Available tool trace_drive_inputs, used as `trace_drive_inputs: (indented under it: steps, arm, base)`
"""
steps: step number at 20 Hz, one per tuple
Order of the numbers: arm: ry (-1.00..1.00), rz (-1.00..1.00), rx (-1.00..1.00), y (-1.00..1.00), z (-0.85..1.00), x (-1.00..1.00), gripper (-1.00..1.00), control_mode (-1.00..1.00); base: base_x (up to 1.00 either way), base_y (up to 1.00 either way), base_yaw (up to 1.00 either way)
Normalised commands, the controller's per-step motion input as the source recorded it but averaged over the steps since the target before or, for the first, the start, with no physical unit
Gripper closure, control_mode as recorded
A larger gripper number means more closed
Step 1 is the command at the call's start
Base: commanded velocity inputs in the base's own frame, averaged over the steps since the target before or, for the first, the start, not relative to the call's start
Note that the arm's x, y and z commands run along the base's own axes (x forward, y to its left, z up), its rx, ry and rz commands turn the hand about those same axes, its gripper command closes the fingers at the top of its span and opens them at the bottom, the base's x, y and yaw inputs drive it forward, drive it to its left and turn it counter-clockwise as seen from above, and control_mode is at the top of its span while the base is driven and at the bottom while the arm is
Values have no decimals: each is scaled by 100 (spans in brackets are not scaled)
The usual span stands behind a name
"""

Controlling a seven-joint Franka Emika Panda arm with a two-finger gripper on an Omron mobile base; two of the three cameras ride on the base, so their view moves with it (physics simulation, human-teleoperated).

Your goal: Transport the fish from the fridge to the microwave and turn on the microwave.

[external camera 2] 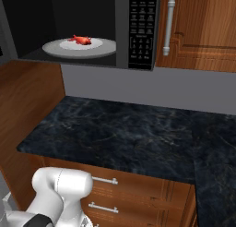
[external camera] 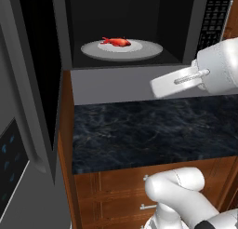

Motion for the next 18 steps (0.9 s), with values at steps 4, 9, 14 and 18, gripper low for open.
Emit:
trace_drive_inputs:
  steps: [4,9,14,18]
  arm:
    - [6,-7,16,33,0,-38,-100,-100]
    - [6,-11,16,34,0,-42,-100,-100]
    - [8,-9,13,32,0,-42,-100,-100]
    - [21,-4,13,27,5,-30,-100,-100]
  base:
    - [0,0,0]
    - [0,0,0]
    - [0,0,0]
    - [0,0,0]
